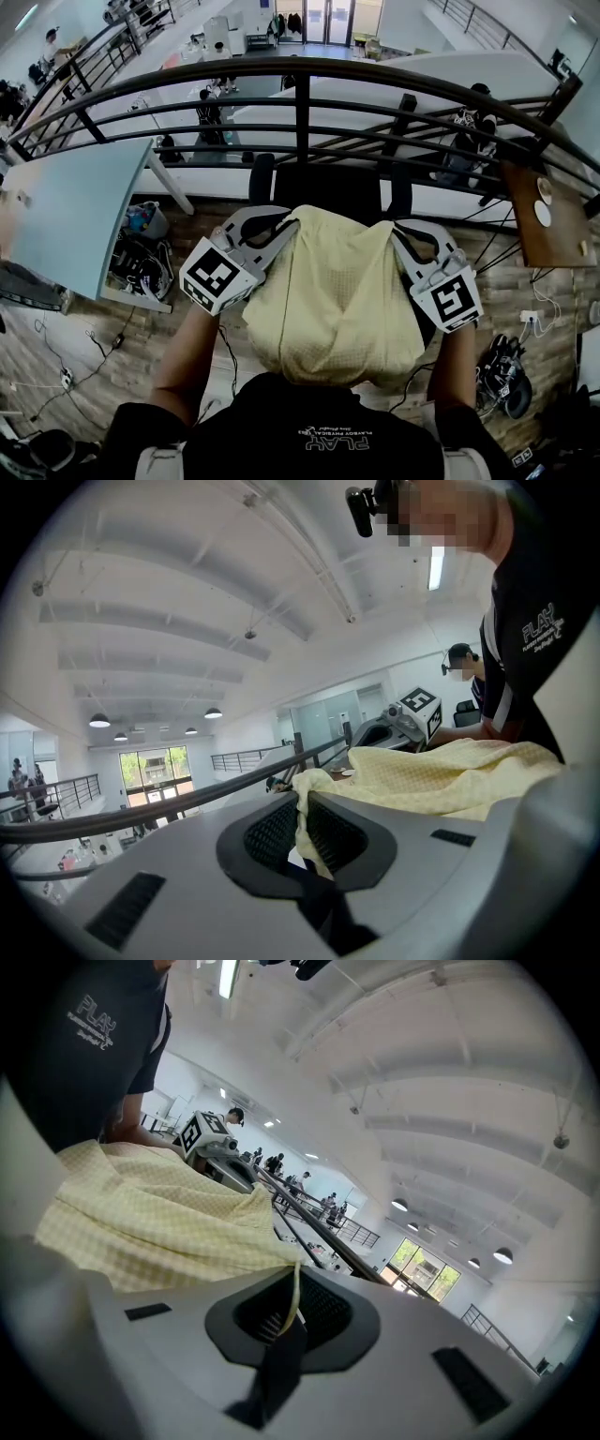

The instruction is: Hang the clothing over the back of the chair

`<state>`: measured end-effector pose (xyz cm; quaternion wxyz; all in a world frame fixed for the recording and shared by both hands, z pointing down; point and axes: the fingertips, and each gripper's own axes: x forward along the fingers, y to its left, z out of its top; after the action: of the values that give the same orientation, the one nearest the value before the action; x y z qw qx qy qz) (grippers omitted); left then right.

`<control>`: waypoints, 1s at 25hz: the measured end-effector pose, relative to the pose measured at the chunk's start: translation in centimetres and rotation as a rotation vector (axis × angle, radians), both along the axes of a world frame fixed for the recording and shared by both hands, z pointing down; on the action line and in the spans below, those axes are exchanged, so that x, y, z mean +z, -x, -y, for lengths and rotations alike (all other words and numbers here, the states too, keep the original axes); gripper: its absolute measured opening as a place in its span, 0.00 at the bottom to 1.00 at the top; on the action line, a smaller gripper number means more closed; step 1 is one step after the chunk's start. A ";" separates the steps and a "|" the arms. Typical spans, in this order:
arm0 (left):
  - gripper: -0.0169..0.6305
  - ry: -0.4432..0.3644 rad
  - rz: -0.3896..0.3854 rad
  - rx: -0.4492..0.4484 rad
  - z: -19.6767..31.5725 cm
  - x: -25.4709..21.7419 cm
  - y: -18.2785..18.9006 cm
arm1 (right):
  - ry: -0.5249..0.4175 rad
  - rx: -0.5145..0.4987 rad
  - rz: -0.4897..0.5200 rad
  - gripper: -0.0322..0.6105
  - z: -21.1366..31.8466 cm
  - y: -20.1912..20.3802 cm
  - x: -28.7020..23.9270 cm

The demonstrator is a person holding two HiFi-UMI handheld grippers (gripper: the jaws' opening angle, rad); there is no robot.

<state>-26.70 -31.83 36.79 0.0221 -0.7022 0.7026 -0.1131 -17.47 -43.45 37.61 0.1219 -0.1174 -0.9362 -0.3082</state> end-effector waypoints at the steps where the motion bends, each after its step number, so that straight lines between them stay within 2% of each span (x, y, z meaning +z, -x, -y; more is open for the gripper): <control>1: 0.08 0.007 -0.008 0.007 0.0 0.2 0.0 | 0.002 -0.007 -0.021 0.09 -0.1 0.0 0.4; 6: 0.09 0.029 -0.033 0.045 -0.2 0.9 0.0 | 0.020 -0.036 -0.126 0.09 -0.7 0.0 2.5; 9: 0.12 0.035 -0.049 0.071 -0.2 1.2 0.0 | 0.021 -0.049 -0.148 0.10 -0.6 -0.2 3.0; 10: 0.12 0.039 -0.051 0.075 -0.3 1.3 0.0 | 0.019 -0.055 -0.157 0.12 -0.7 -0.3 3.0; 12: 0.14 0.048 -0.056 0.077 -0.5 1.7 0.2 | 0.020 -0.067 -0.177 0.23 -0.7 -0.7 3.0; 13: 0.16 0.049 -0.059 0.075 -0.7 1.8 0.3 | 0.027 -0.072 -0.179 0.24 -0.7 -0.8 2.9; 19: 0.16 0.015 -0.051 0.034 -1.2 1.8 0.4 | 0.057 -0.068 -0.122 0.24 -0.5 -1.1 1.5; 25: 0.16 -0.043 -0.049 -0.030 -2.1 0.4 1.0 | 0.058 -0.011 0.011 0.21 -0.5 -1.3 -1.1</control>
<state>-27.68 -29.68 37.18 0.0184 -0.6936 0.7156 -0.0810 -16.20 -42.93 36.53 0.1118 -0.1243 -0.9447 -0.2823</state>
